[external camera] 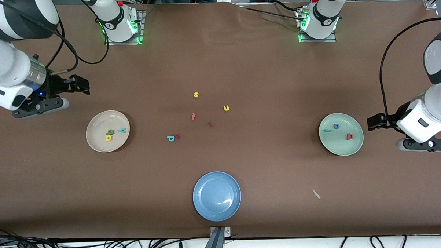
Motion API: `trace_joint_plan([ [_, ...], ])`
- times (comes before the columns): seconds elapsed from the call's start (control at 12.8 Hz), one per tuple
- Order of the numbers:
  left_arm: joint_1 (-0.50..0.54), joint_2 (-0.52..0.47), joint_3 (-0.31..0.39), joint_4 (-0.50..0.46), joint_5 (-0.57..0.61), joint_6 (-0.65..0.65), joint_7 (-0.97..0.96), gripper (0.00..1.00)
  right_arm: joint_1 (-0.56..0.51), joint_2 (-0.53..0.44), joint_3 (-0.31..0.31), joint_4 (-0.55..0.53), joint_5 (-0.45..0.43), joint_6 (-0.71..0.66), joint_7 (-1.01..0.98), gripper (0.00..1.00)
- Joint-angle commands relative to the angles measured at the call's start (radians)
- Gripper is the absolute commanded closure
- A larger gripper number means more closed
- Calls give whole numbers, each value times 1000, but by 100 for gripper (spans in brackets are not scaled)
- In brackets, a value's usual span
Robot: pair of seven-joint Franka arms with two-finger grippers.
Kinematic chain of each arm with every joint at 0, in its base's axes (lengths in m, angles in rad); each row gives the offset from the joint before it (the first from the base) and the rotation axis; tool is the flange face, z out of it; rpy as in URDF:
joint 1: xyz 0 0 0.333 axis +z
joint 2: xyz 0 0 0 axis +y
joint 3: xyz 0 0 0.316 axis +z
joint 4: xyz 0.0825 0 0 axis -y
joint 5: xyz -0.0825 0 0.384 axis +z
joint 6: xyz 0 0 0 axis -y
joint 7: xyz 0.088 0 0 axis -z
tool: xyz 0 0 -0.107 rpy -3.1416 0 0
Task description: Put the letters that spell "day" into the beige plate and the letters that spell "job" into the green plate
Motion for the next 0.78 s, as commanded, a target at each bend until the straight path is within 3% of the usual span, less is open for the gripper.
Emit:
trace_joint_plan([
  [0.0, 13, -32, 6, -29, -29, 7, 28, 0, 0, -54, -38, -1, 24, -56, 3, 0],
  [0.23, 15, -32, 6, -29, -32, 7, 28, 0, 4, -65, -114, 2, 24, -76, -68, 0],
  [0.7, 10, -47, 1, -29, -37, -19, 23, 0, 8, -60, -93, 2, 24, -76, -8, 0],
])
